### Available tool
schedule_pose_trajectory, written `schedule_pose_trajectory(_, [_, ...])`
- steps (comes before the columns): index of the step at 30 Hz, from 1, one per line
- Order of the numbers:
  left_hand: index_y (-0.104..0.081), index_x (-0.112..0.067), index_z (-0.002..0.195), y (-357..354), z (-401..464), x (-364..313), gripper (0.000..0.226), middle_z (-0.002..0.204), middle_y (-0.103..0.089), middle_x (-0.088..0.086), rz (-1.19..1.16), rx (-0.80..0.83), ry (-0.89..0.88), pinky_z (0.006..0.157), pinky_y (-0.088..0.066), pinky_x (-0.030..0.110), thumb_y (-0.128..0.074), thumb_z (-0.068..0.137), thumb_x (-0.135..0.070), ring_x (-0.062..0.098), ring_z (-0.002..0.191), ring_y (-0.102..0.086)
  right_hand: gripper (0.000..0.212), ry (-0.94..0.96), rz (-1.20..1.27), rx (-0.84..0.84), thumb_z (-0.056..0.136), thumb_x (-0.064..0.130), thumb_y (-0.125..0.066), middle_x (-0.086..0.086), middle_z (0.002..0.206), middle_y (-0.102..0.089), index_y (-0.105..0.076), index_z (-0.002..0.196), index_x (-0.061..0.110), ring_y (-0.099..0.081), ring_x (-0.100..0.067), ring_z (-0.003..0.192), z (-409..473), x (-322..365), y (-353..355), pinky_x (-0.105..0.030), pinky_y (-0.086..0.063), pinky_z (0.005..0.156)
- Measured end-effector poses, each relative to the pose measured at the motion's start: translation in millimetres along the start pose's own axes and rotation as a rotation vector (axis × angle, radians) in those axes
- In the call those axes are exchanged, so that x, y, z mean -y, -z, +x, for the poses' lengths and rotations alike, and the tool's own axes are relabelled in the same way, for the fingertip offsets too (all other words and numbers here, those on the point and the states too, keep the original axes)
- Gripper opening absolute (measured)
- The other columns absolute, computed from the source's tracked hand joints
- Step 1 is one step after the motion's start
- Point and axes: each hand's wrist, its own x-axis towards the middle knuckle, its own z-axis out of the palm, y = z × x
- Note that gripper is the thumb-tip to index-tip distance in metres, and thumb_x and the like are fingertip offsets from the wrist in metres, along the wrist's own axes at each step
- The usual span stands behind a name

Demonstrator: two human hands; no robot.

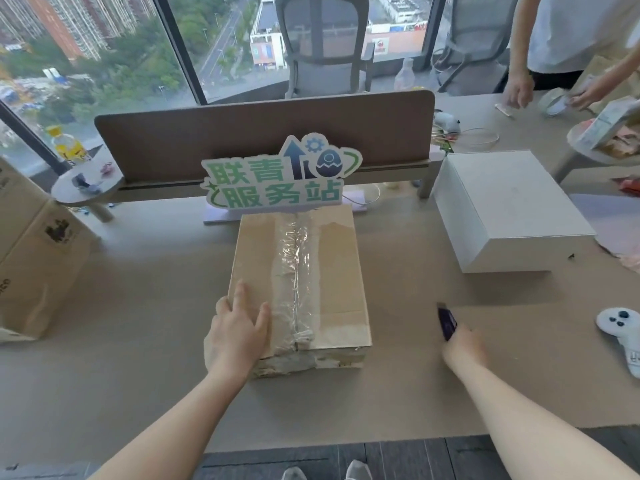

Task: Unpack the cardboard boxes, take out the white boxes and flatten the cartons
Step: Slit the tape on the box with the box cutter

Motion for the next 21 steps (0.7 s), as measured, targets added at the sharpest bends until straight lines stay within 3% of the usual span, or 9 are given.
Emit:
schedule_pose_trajectory(2, [-0.017,-0.037,0.151,0.4,-1.9,0.9,0.063,0.14,-0.041,0.009,0.001,-0.001,0.002,0.081,-0.049,0.045,-0.032,0.094,-0.061,0.034,0.115,-0.055,0.03,0.026,0.094,0.064,0.095,0.024,-0.048,-0.016,0.108,-0.063,-0.054,0.123,0.016,-0.062,-0.035,0.1,-0.1,10.8,4.0,-0.038,-0.05,0.083])
schedule_pose_trajectory(6, [-0.019,-0.037,0.15,3.7,-3.3,1.3,0.059,0.146,-0.036,0.006,-0.047,0.039,0.017,0.089,-0.045,0.045,-0.033,0.097,-0.058,0.032,0.123,-0.05,0.033,0.198,0.279,0.086,0.086,0.004,-0.049,-0.009,0.091,-0.062,-0.047,0.114,0.022,-0.06,-0.029,0.074,-8.3,68.0,32.6,-0.032,-0.043,0.058])
schedule_pose_trajectory(9, [-0.037,-0.035,0.141,10.6,9.1,0.7,0.043,0.147,-0.035,0.003,-0.275,0.064,0.031,0.099,-0.039,0.044,-0.036,0.099,-0.048,0.03,0.13,-0.041,0.023,0.372,0.477,0.058,0.084,0.008,-0.052,-0.006,0.083,-0.063,-0.052,0.1,0.025,-0.061,-0.031,0.075,-22.0,129.0,65.1,-0.032,-0.043,0.06])
schedule_pose_trajectory(11, [-0.047,-0.028,0.137,17.7,28.5,-1.4,0.04,0.148,-0.036,0.003,-0.346,0.026,0.009,0.103,-0.035,0.042,-0.038,0.101,-0.043,0.029,0.132,-0.036,0.008,0.508,0.494,0.019,0.09,0.024,-0.055,0.0,0.081,-0.064,-0.056,0.096,0.028,-0.061,-0.029,0.078,-29.2,167.1,84.1,-0.034,-0.043,0.064])
schedule_pose_trajectory(13, [-0.046,-0.02,0.142,25.3,55.2,-7.4,0.045,0.152,-0.034,0.005,-0.32,0.011,-0.053,0.109,-0.03,0.041,-0.04,0.102,-0.039,0.03,0.136,-0.031,0.013,0.655,0.385,-0.037,0.095,0.037,-0.054,0.005,0.09,-0.068,-0.061,0.106,0.034,-0.062,-0.025,0.084,-36.1,201.1,97.6,-0.033,-0.044,0.067])
schedule_pose_trajectory(16, [-0.043,-0.016,0.146,33.8,101.7,-25.2,0.048,0.157,-0.03,0.005,-0.22,0.059,-0.202,0.114,-0.027,0.042,-0.041,0.102,-0.036,0.029,0.144,-0.023,0.033,0.782,0.155,-0.052,0.099,0.038,-0.051,0.004,0.113,-0.069,-0.058,0.131,0.037,-0.062,-0.025,0.099,-43.8,246.1,105.6,-0.029,-0.041,0.071])
schedule_pose_trajectory(21, [-0.039,-0.017,0.146,31.8,169.4,-59.6,0.048,0.158,-0.029,0.001,-0.082,0.117,-0.324,0.119,-0.016,0.048,-0.036,0.099,-0.024,0.026,0.148,-0.015,0.037,0.819,-0.216,-0.037,0.101,0.044,-0.042,0.007,0.131,-0.062,-0.048,0.137,0.048,-0.059,-0.022,0.115,-41.2,299.3,103.2,-0.033,-0.05,0.084])
